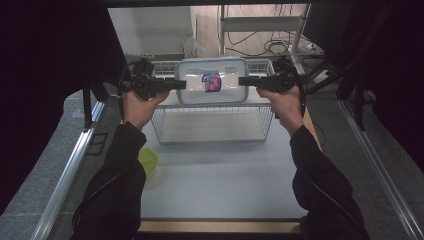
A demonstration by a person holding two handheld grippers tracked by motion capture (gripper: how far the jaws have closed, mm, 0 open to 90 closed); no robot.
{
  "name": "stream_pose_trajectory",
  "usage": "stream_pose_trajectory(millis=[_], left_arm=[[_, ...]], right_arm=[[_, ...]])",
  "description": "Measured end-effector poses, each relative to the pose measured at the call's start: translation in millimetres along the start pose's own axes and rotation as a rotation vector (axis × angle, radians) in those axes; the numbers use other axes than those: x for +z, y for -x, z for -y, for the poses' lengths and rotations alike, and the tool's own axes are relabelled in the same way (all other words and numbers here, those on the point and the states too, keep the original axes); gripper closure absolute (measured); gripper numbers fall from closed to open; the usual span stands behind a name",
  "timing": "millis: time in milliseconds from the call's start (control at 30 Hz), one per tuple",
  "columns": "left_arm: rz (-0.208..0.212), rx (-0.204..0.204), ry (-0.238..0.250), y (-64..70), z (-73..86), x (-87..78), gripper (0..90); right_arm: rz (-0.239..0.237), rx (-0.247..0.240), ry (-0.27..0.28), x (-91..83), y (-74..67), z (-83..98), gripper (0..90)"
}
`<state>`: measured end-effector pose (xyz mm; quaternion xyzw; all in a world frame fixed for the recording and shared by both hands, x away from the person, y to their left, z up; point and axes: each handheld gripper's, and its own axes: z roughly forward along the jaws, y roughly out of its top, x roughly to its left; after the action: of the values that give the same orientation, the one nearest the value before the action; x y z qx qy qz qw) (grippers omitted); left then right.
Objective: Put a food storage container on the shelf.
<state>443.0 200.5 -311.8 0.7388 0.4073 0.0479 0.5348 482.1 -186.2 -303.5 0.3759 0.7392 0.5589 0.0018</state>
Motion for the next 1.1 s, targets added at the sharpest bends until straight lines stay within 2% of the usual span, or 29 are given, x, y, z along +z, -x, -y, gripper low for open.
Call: stream_pose_trajectory(millis=[233,467,500,633,733,767,833,967,1100], left_arm=[[-0.002,-0.005,0.004,-0.6,-0.3,1.8,49.1],[-0.032,0.042,0.009,3.2,1.7,3.8,46.0],[-0.04,0.048,0.008,3.7,1.8,4.0,45.3],[-0.125,0.095,-0.027,9.0,3.3,7.5,40.9],[-0.152,0.126,-0.065,10.6,5.4,13.1,44.8],[-0.156,0.117,-0.048,9.8,5.7,13.5,43.5],[-0.139,0.097,-0.045,6.6,4.9,14.2,44.7],[-0.133,0.093,-0.05,5.9,4.6,16.4,45.1],[-0.161,0.115,-0.054,8.4,4.7,18.3,45.0]], right_arm=[[-0.005,0.01,-0.006,1.8,3.4,-0.3,52.0],[0.011,-0.034,-0.02,2.9,2.7,-2.2,50.7],[0.015,-0.039,-0.023,2.8,2.3,-2.2,50.6],[0.03,-0.055,-0.032,3.2,1.3,-1.9,49.5],[0.04,-0.058,-0.035,3.8,0.6,-2.0,47.3],[0.047,-0.061,-0.035,4.6,0.7,-2.1,45.6],[0.05,-0.056,-0.032,5.5,2.0,-2.6,44.9],[0.061,-0.056,-0.032,6.6,3.3,-4.7,44.7],[0.089,-0.08,-0.019,8.0,0.7,-6.1,44.5]])
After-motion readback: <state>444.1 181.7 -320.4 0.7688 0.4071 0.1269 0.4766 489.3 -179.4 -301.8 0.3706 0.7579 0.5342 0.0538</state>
